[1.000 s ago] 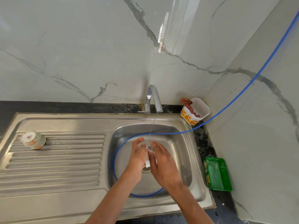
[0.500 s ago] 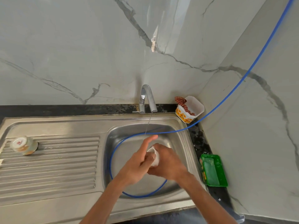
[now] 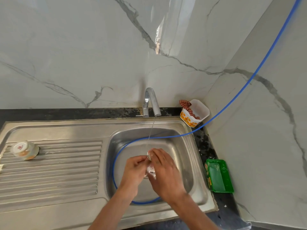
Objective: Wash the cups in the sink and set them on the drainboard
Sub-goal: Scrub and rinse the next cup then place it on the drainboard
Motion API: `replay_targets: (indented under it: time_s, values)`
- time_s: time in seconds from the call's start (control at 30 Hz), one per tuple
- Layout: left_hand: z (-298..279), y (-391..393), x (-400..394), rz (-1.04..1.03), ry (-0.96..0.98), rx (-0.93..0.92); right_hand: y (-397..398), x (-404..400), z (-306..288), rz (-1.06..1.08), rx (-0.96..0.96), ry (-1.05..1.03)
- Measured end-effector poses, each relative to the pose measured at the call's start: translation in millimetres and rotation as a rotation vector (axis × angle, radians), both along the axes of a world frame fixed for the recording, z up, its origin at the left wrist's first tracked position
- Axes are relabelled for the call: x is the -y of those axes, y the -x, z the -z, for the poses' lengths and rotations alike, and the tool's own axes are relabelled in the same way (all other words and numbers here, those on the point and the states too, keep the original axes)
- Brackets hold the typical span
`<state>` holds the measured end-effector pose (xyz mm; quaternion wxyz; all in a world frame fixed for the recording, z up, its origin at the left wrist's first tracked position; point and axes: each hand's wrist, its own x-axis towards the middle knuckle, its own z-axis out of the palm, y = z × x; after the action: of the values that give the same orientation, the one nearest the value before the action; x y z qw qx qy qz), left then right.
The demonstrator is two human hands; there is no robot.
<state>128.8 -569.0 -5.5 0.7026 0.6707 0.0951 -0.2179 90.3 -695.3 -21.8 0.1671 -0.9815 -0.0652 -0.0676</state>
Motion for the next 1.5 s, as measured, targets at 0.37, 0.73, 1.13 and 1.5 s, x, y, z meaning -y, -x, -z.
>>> replay_targets:
  time_s: [0.37, 0.73, 1.13, 1.5]
  values:
    - [8.9, 1.7, -25.7, 0.556, -0.129, 0.530, -41.8, 49.5, -67.8, -0.087, -0.785, -0.459]
    - [7.2, 19.7, 7.0, 0.046, 0.079, -0.117, -41.3, 38.4, -44.7, 0.226, -0.619, -0.561]
    - [9.4, -12.5, 2.4, -0.250, 0.168, -0.277, -15.8, 40.8, -50.6, 0.331, -0.458, -0.964]
    - [20.0, -15.7, 1.1, 0.128, -0.090, 0.035, -36.8, 15.7, -16.4, 0.406, -0.337, -0.660]
